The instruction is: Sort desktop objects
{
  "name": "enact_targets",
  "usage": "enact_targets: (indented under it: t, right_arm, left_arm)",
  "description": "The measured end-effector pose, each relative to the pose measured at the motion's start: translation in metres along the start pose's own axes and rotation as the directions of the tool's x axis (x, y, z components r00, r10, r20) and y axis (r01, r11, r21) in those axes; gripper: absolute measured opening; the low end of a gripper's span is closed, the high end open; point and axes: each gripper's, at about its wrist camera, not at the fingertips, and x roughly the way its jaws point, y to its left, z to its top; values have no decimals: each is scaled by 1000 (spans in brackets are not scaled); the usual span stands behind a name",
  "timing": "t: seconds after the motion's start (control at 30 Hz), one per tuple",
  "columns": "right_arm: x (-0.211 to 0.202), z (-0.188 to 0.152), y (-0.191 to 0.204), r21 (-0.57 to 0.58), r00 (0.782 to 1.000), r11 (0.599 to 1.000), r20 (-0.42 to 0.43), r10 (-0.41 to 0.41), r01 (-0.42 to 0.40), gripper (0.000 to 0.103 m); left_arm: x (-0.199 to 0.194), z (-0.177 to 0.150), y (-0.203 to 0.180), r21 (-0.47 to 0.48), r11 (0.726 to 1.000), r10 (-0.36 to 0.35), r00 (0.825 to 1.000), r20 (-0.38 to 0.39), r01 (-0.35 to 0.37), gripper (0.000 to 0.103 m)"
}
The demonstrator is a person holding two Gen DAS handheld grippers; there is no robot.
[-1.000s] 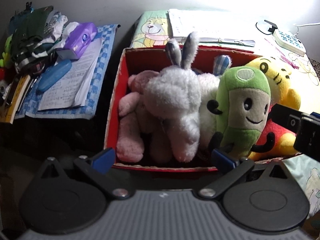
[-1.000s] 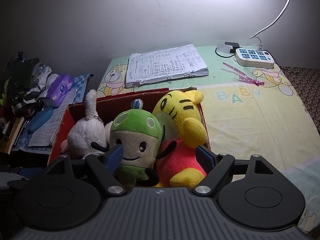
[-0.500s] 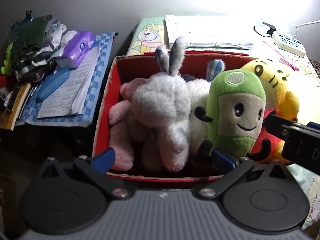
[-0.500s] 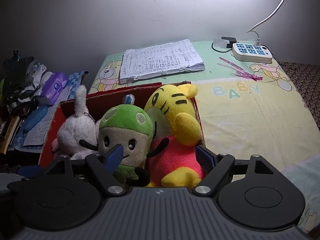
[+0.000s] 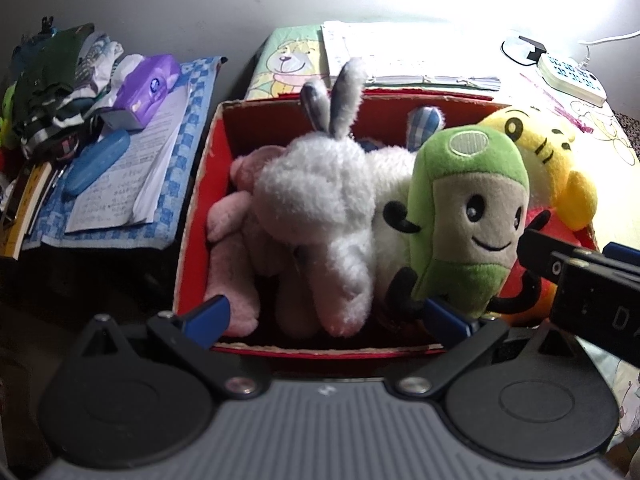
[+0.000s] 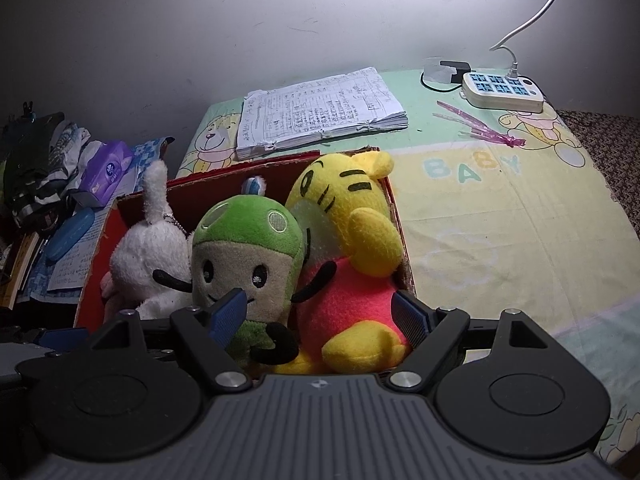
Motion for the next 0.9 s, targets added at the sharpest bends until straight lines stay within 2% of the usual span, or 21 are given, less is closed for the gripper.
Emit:
enact_targets:
  t: [0.9]
  right_arm:
    - [10,-2,3,3,1000,1000,-23,-9,9,82]
  left_arm:
    - [10,-3,2,2,1000,-24,1000,3,24,103]
